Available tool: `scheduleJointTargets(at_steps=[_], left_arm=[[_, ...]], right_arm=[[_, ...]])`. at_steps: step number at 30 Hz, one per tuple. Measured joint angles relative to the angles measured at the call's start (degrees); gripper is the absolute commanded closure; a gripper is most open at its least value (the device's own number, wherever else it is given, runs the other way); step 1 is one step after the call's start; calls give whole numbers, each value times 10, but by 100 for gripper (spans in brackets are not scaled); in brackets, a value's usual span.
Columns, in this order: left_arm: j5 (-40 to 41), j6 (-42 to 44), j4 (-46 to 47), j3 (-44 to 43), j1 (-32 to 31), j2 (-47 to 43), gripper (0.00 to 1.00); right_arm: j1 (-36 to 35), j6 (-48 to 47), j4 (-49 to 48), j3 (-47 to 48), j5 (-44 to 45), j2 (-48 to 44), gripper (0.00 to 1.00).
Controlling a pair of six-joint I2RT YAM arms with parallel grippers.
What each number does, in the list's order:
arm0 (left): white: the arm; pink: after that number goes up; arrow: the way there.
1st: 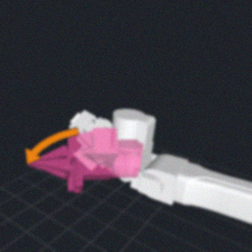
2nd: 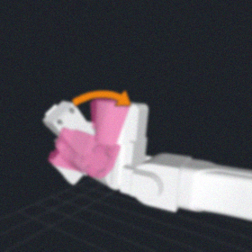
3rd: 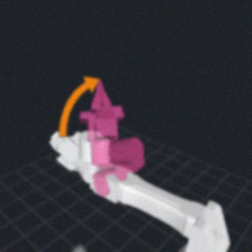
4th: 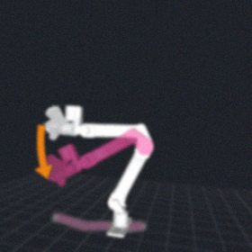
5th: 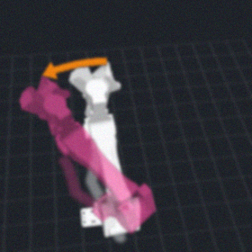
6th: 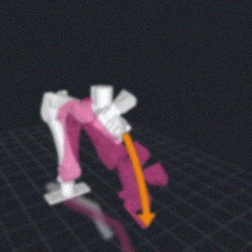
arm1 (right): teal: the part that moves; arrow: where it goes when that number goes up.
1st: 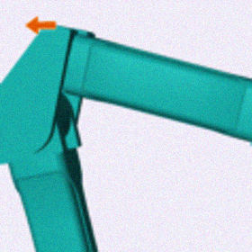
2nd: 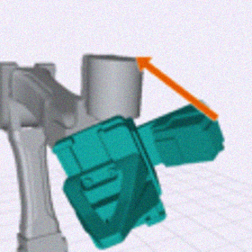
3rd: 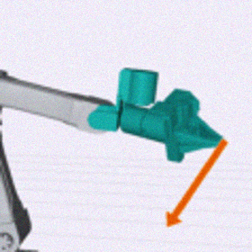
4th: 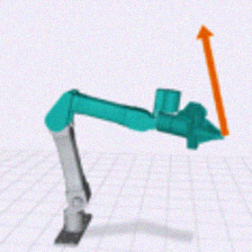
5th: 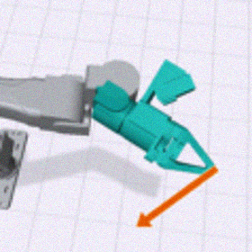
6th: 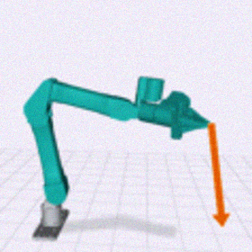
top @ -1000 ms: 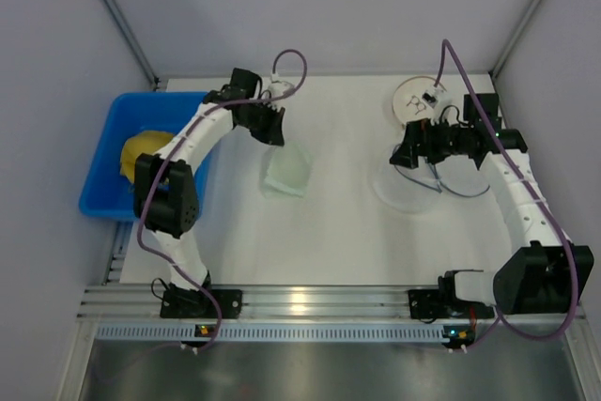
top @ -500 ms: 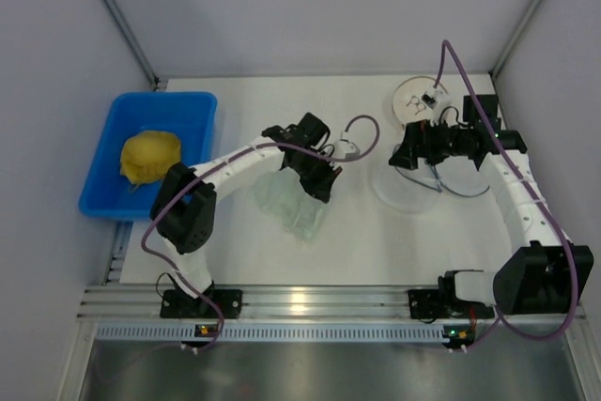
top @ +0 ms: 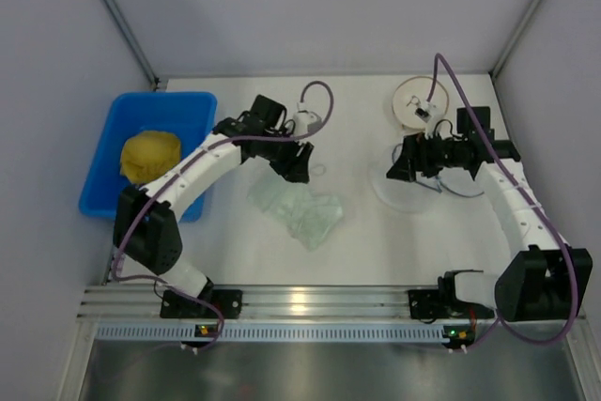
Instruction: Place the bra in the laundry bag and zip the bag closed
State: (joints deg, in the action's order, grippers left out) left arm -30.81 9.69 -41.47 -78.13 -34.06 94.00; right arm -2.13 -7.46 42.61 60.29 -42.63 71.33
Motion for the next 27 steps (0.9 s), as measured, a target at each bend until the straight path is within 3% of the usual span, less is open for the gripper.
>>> scheduleJointTargets(at_steps=[4,9,13,17,18,19,27], left_arm=[[68,12,12,55,67,-67,50],[100,11,13,136,53,-43,52],[137,4,33,173,30,5,60],[170,-12,61,178,13,49,85],[172,-16,66,177,12,56,97],[176,-20,70,175,12,56,100],[158,-28,58,169,12,16,100]], right_arm=[[-32,12,-24,-17,-2,3,23],[-95,39,-70,-42,2,39,23],[-118,47,-80,-45,5,52,23],[-119,44,-85,-45,10,52,23],[-119,43,-85,-45,11,52,23],[-119,42,-85,-45,12,52,23],[-120,36,-86,-45,14,52,25]])
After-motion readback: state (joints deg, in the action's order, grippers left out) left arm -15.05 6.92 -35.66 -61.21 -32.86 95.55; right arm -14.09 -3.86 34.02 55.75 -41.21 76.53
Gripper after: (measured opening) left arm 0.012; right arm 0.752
